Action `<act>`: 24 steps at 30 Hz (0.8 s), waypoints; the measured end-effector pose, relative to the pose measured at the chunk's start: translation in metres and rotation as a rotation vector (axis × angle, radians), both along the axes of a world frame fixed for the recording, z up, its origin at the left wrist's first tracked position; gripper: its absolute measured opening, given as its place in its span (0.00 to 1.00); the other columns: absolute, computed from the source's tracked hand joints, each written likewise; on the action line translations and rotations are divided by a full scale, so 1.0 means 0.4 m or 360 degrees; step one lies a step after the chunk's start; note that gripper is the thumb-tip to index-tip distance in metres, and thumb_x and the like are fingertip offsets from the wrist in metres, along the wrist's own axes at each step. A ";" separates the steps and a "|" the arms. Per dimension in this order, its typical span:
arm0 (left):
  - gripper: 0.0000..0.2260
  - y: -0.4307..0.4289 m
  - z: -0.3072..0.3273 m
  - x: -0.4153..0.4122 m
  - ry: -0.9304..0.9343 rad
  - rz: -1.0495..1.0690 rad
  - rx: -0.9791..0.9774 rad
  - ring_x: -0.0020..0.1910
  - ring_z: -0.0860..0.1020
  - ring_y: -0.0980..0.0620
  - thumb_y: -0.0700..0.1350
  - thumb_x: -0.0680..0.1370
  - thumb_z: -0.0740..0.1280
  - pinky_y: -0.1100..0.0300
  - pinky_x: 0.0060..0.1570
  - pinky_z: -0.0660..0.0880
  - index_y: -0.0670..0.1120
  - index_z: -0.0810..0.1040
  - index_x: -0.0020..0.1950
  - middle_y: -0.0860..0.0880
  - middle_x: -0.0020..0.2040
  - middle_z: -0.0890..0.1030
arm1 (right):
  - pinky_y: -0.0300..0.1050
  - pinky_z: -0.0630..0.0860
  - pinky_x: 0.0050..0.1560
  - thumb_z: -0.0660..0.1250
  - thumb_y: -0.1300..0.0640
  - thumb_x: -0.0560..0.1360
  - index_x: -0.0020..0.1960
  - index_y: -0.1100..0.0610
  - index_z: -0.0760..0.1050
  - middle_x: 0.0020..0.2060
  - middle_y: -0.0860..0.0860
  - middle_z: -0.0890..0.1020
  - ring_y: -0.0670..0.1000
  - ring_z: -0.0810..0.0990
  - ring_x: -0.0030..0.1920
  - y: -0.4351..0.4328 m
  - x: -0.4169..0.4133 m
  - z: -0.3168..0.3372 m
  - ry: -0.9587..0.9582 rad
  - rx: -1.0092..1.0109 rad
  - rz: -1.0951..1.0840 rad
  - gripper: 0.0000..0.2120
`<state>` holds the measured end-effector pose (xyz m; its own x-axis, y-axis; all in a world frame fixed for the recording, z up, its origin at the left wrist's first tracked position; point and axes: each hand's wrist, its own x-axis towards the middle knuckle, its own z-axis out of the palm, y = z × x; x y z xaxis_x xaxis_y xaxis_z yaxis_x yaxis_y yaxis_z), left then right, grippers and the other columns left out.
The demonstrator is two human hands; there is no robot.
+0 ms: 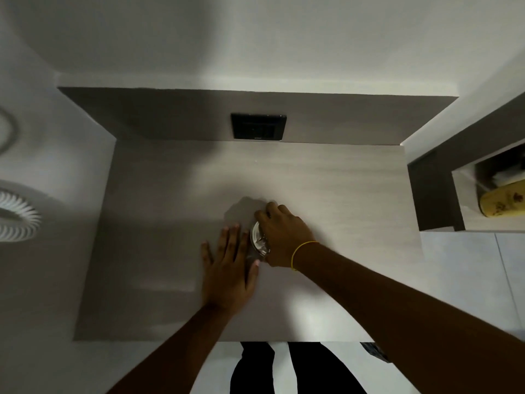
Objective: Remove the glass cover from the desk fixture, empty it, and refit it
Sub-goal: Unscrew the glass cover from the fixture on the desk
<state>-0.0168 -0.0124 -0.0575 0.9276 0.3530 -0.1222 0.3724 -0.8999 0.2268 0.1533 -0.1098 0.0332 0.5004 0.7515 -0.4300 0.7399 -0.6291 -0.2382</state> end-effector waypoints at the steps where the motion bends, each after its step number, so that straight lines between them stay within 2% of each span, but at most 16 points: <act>1: 0.33 0.000 0.001 0.000 -0.0005 -0.0001 -0.0001 0.88 0.62 0.39 0.60 0.85 0.57 0.24 0.80 0.58 0.45 0.66 0.86 0.42 0.88 0.63 | 0.59 0.81 0.57 0.82 0.43 0.63 0.72 0.56 0.67 0.69 0.59 0.69 0.62 0.74 0.65 0.001 -0.001 0.003 0.0000 -0.0009 0.0011 0.44; 7: 0.33 -0.001 0.003 0.000 -0.0024 -0.0002 0.0034 0.87 0.63 0.38 0.61 0.84 0.57 0.24 0.80 0.60 0.45 0.66 0.86 0.41 0.88 0.64 | 0.61 0.82 0.57 0.83 0.44 0.64 0.74 0.55 0.64 0.68 0.57 0.69 0.61 0.73 0.65 0.004 -0.007 0.011 0.0007 -0.0046 0.0055 0.47; 13: 0.34 -0.001 0.000 0.000 -0.0041 -0.0023 0.0083 0.87 0.64 0.37 0.61 0.84 0.59 0.24 0.80 0.59 0.45 0.66 0.86 0.41 0.87 0.65 | 0.61 0.81 0.58 0.82 0.45 0.65 0.76 0.55 0.62 0.71 0.58 0.67 0.62 0.72 0.68 -0.010 -0.013 0.006 0.0046 -0.0010 0.0053 0.48; 18: 0.34 0.001 0.004 0.000 -0.0009 -0.0032 0.0091 0.88 0.59 0.37 0.61 0.84 0.56 0.24 0.80 0.58 0.44 0.67 0.86 0.40 0.88 0.63 | 0.59 0.80 0.60 0.81 0.47 0.64 0.78 0.53 0.61 0.74 0.58 0.64 0.62 0.70 0.71 -0.040 -0.026 -0.005 0.0083 0.0092 0.0000 0.49; 21: 0.34 0.000 0.006 -0.001 -0.0037 -0.0023 0.0071 0.88 0.59 0.37 0.61 0.84 0.56 0.24 0.80 0.59 0.45 0.66 0.87 0.41 0.88 0.62 | 0.60 0.80 0.61 0.81 0.46 0.64 0.79 0.52 0.60 0.74 0.58 0.64 0.62 0.69 0.71 -0.051 -0.032 -0.006 0.0095 0.0139 -0.0039 0.50; 24: 0.34 -0.001 0.006 -0.003 -0.0041 -0.0010 0.0053 0.89 0.57 0.38 0.62 0.85 0.55 0.25 0.81 0.58 0.45 0.65 0.87 0.42 0.89 0.61 | 0.60 0.81 0.62 0.81 0.48 0.63 0.79 0.53 0.60 0.74 0.58 0.63 0.62 0.69 0.71 -0.056 -0.031 0.004 0.0134 0.0175 -0.0075 0.50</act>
<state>-0.0178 -0.0127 -0.0551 0.9324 0.3509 -0.0863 0.3613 -0.9093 0.2065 0.1411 -0.1323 0.0347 0.5019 0.7729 -0.3882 0.6847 -0.6293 -0.3677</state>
